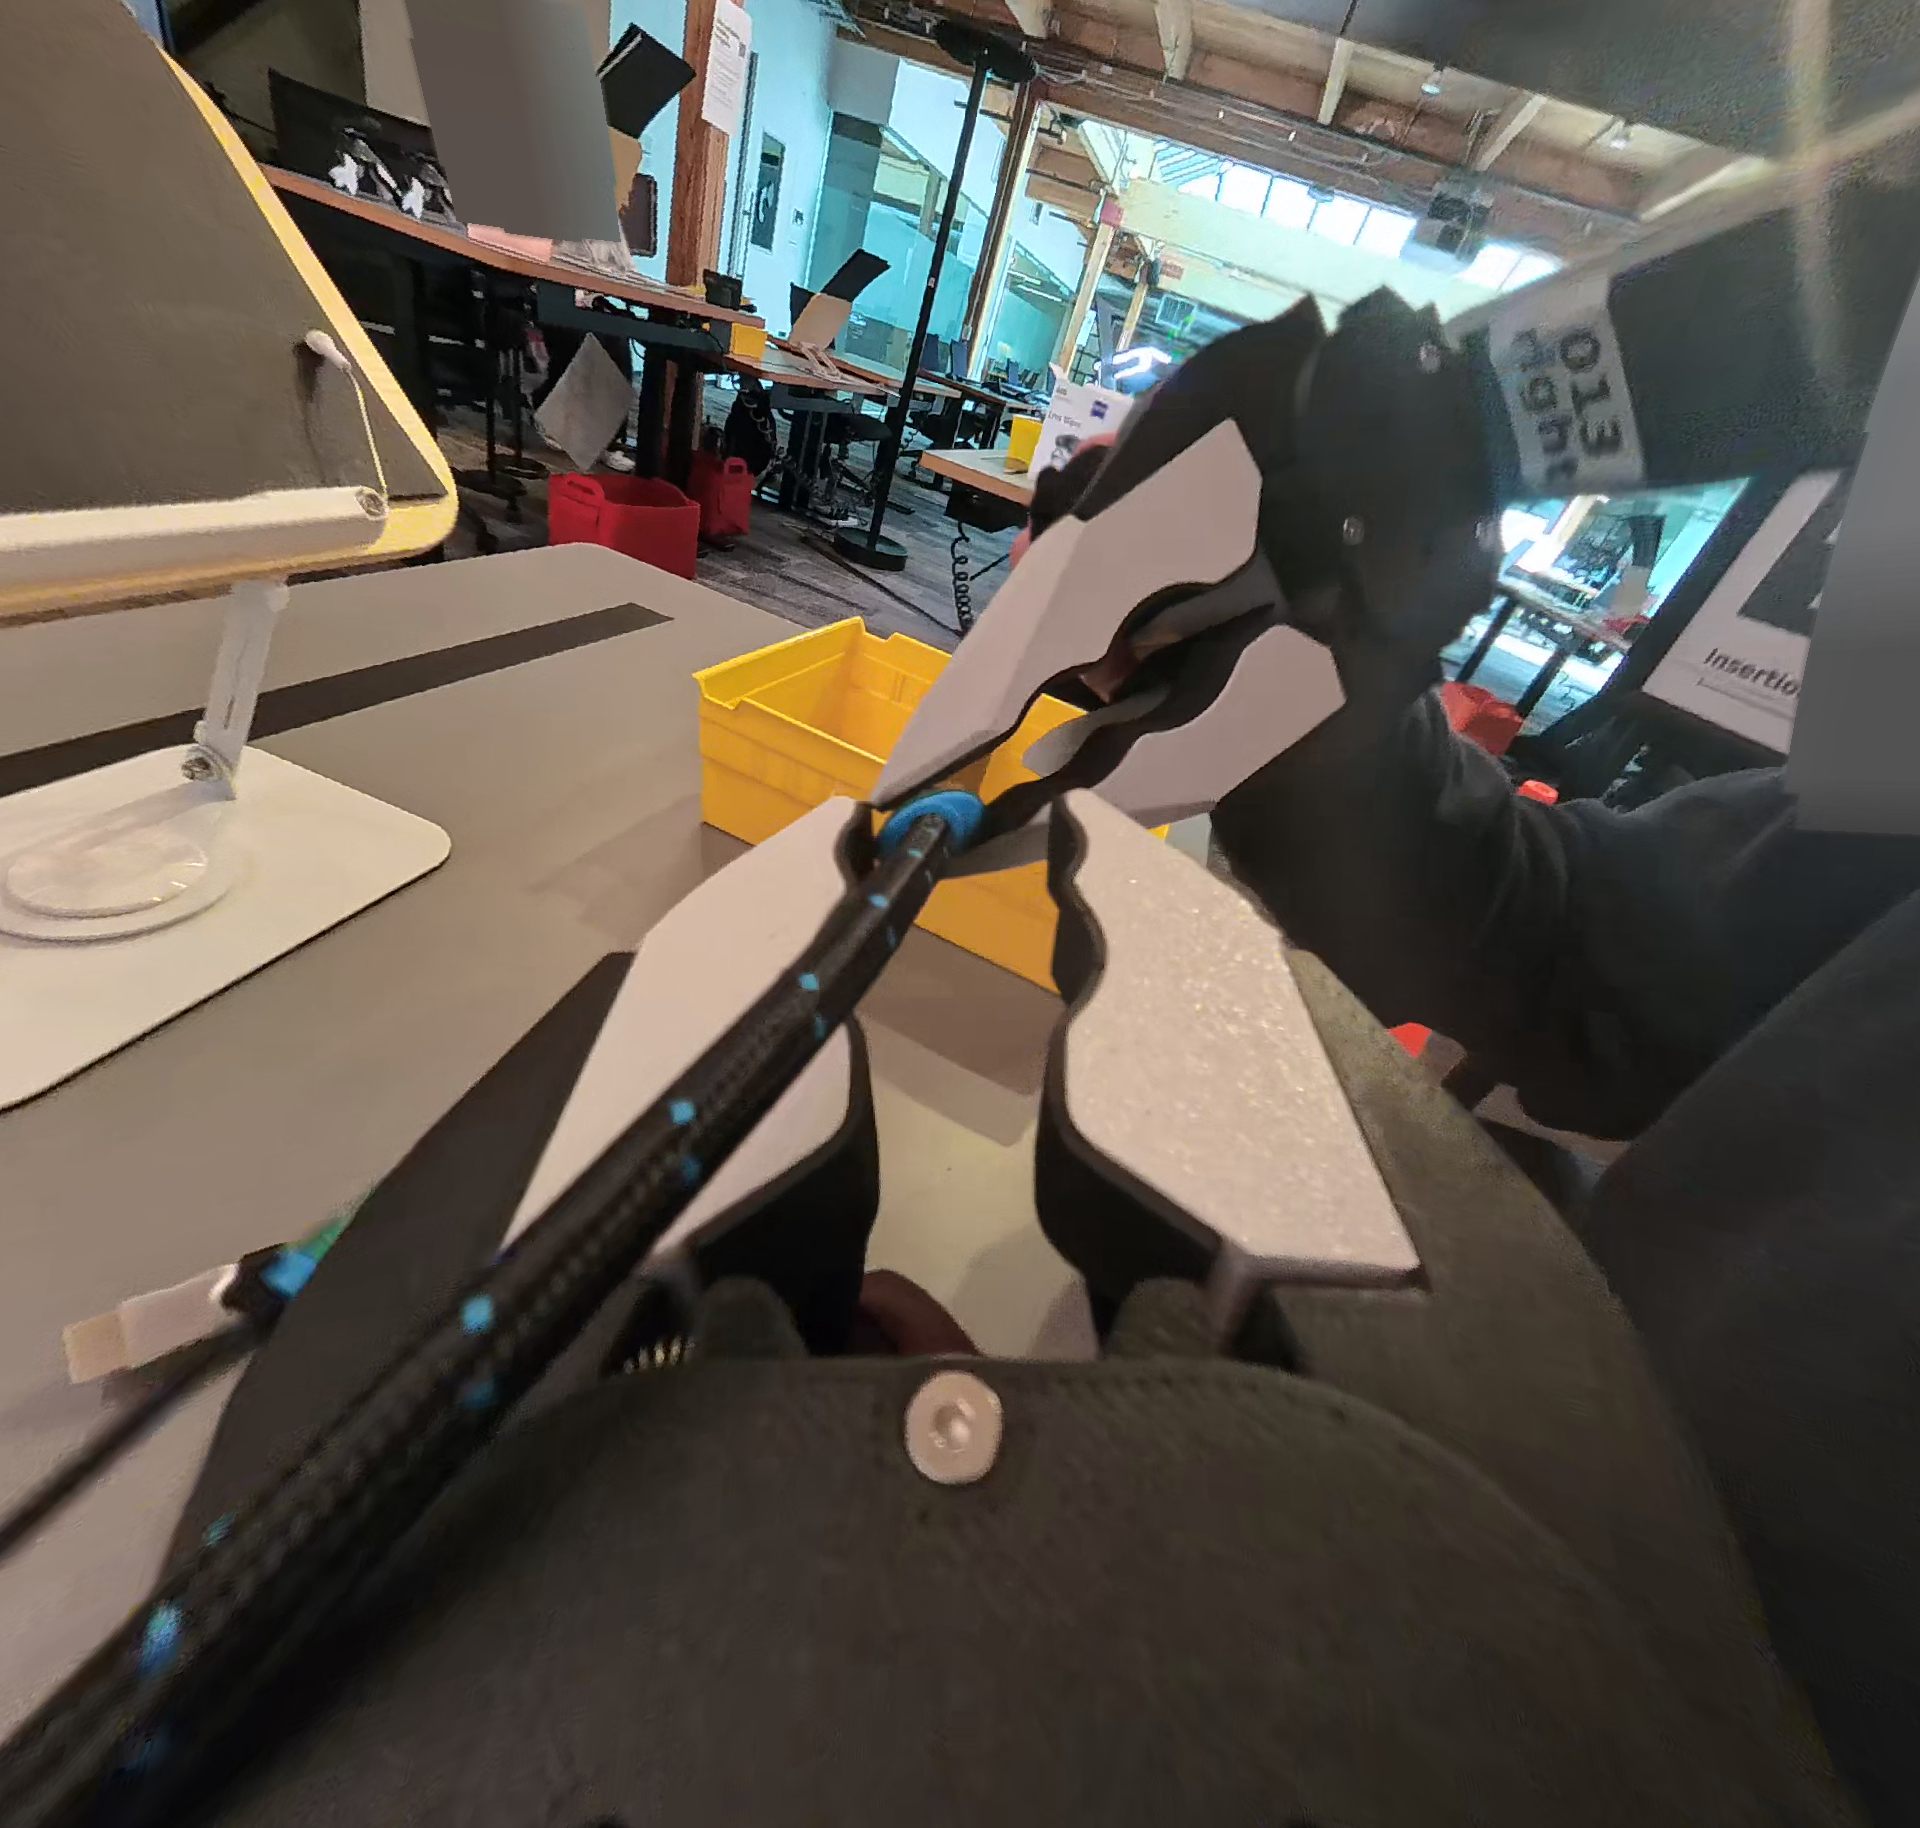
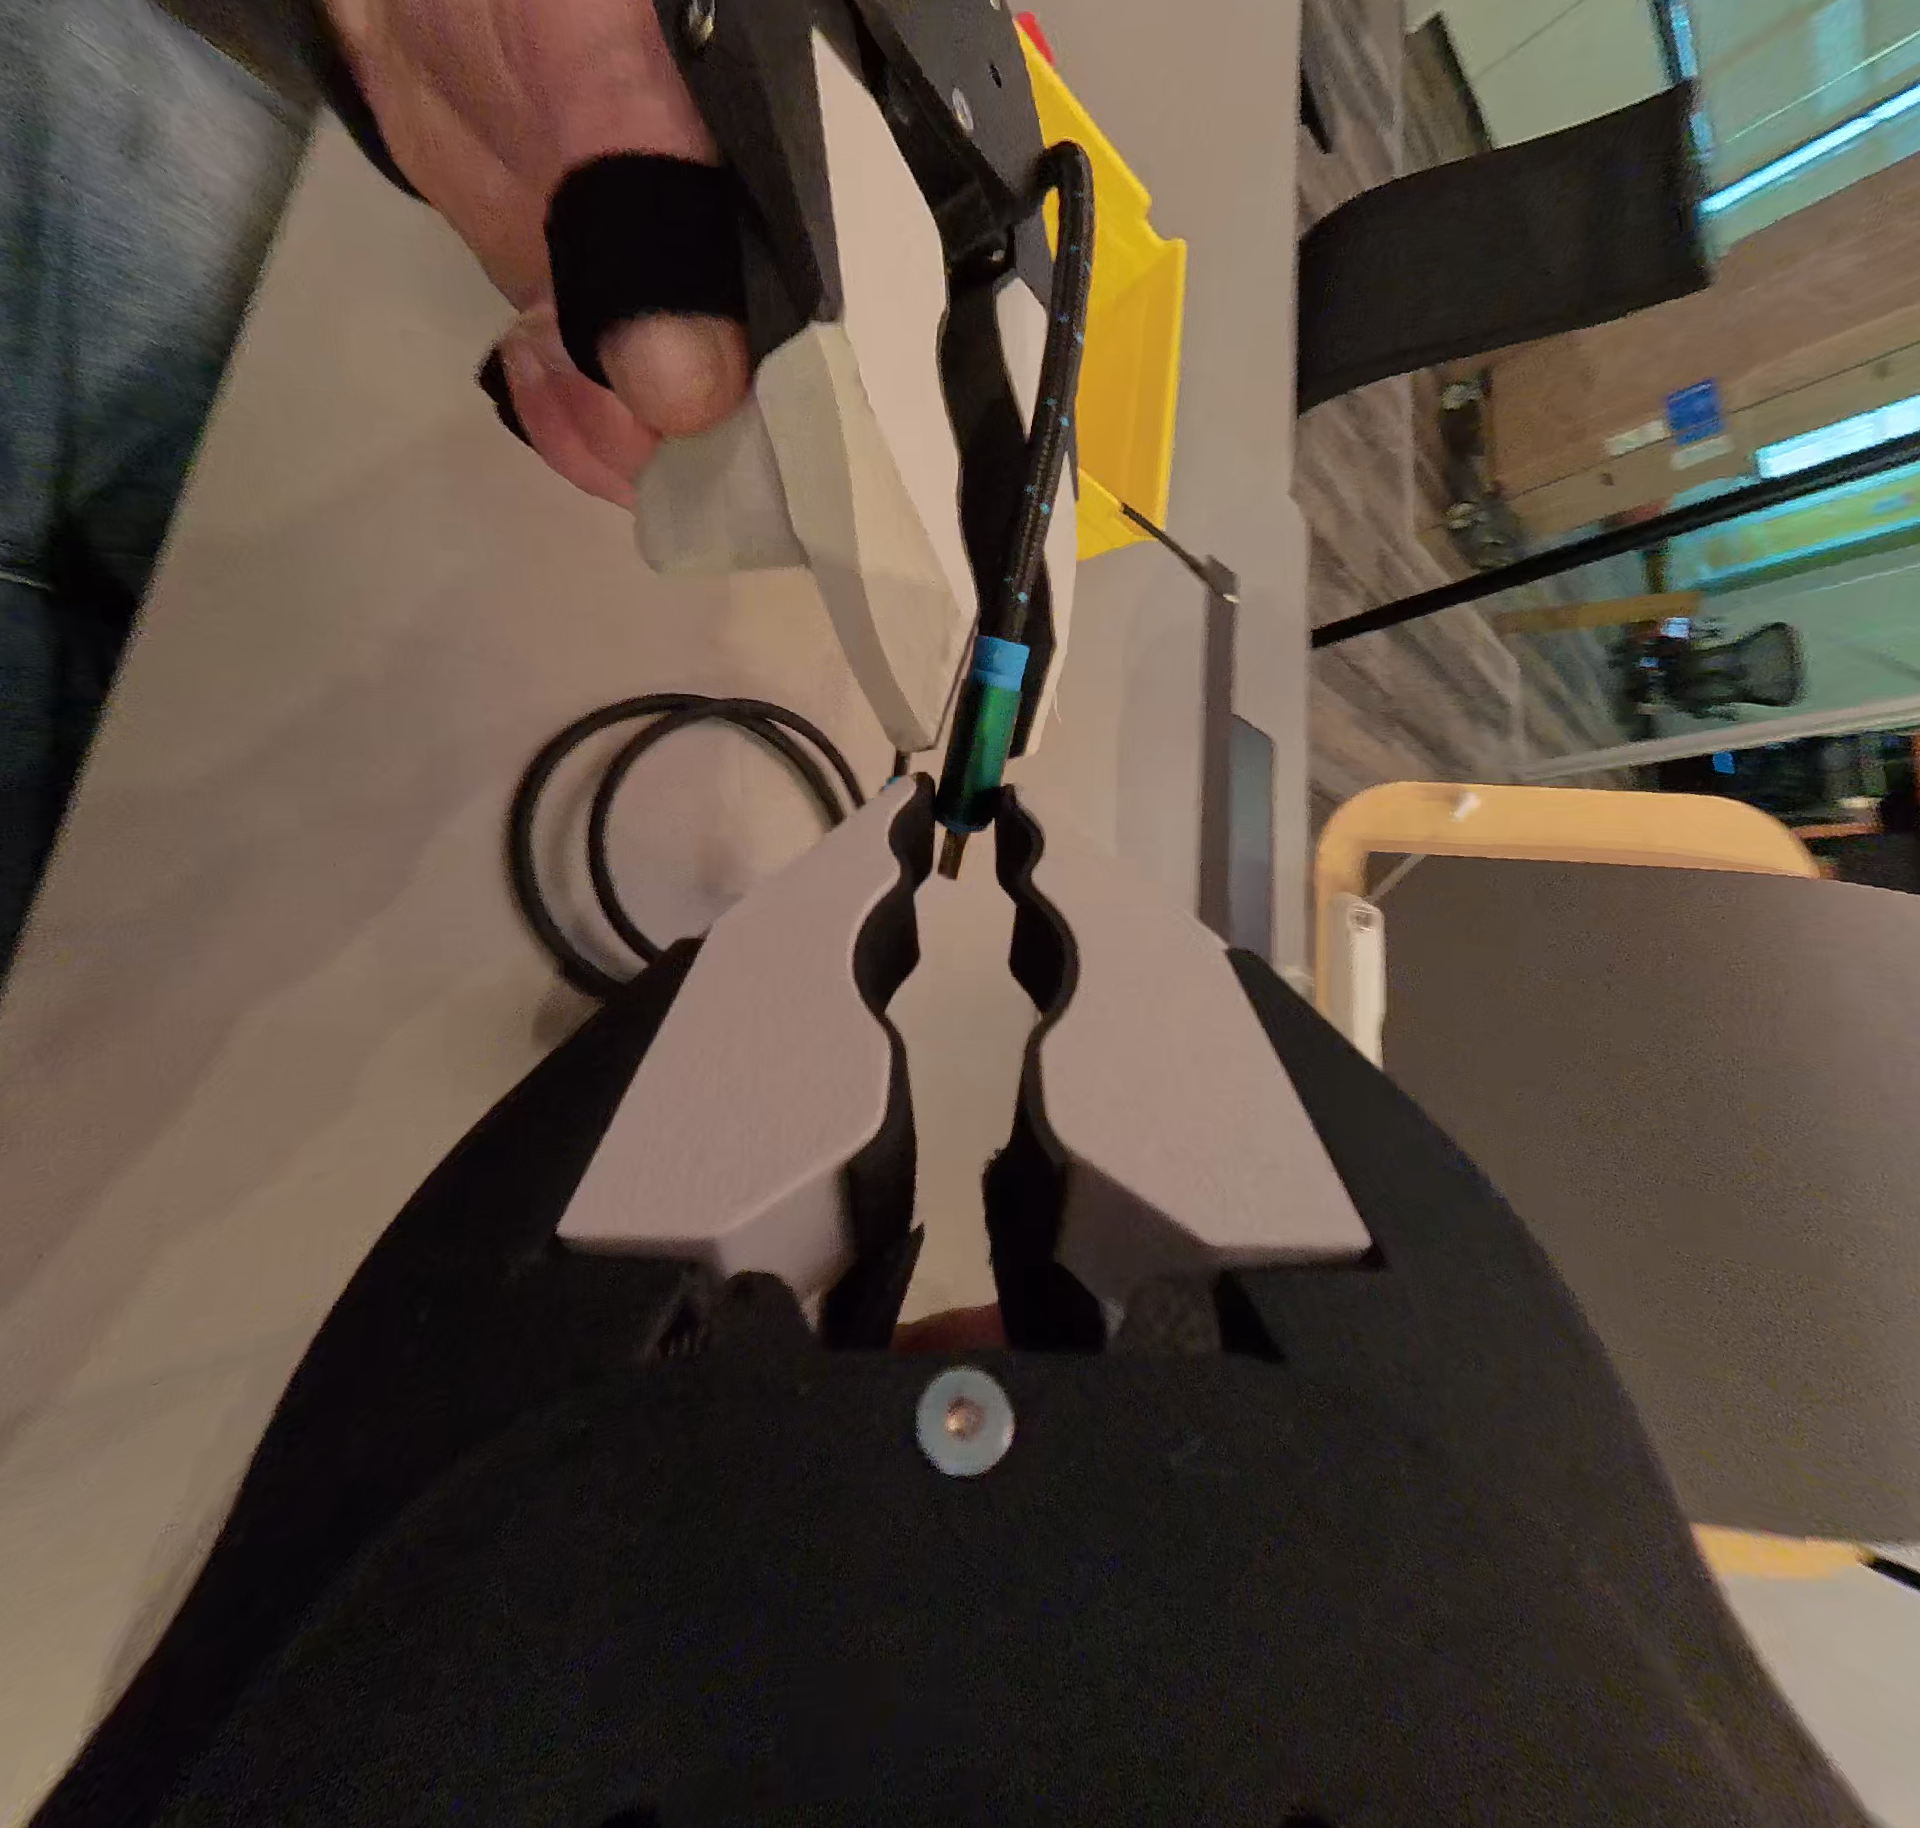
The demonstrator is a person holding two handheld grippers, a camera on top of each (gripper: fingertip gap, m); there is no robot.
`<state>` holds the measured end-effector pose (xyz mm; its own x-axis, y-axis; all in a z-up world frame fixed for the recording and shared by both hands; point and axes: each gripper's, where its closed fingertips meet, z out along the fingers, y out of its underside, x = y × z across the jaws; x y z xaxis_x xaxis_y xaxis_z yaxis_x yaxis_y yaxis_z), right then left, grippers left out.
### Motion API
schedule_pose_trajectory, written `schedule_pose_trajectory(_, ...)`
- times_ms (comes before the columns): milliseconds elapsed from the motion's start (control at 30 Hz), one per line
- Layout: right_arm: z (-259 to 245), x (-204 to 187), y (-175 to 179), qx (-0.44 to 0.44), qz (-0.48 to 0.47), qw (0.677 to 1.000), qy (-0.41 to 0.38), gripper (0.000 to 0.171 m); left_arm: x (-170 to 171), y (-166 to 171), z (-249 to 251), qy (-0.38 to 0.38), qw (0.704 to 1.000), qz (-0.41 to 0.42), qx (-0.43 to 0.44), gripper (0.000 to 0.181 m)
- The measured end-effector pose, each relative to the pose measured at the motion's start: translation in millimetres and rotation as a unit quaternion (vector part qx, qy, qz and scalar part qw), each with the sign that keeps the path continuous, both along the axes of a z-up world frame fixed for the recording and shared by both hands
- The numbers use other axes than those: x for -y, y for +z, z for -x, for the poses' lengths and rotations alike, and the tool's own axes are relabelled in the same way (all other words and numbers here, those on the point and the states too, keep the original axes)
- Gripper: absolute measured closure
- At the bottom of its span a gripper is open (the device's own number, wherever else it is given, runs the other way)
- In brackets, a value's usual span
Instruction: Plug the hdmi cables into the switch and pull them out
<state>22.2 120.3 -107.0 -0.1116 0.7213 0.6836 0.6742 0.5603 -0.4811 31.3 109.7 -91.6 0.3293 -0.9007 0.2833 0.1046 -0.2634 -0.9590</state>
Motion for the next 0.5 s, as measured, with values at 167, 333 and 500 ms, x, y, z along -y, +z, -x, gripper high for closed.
schedule_pose_trajectory(167, 0.8, -4.5, 3.4, 0.019, -0.132, 0.991, -0.024, 0.162, -2.7, 2.5, -0.2, 0.015, 0.999, 0.034, 0.008, 0.146)
schedule_pose_trajectory(333, -1.4, -5.9, 2.9, 0.077, -0.244, 0.966, -0.033, 0.162, -5.9, -3.1, -1.4, 0.032, 0.998, 0.062, 0.0, 0.148)
schedule_pose_trajectory(500, -2.3, -1.6, 7.0, 0.107, -0.292, 0.95, -0.01, 0.161, -6.1, -7.7, -3.0, 0.033, 0.997, 0.066, -0.009, 0.154)
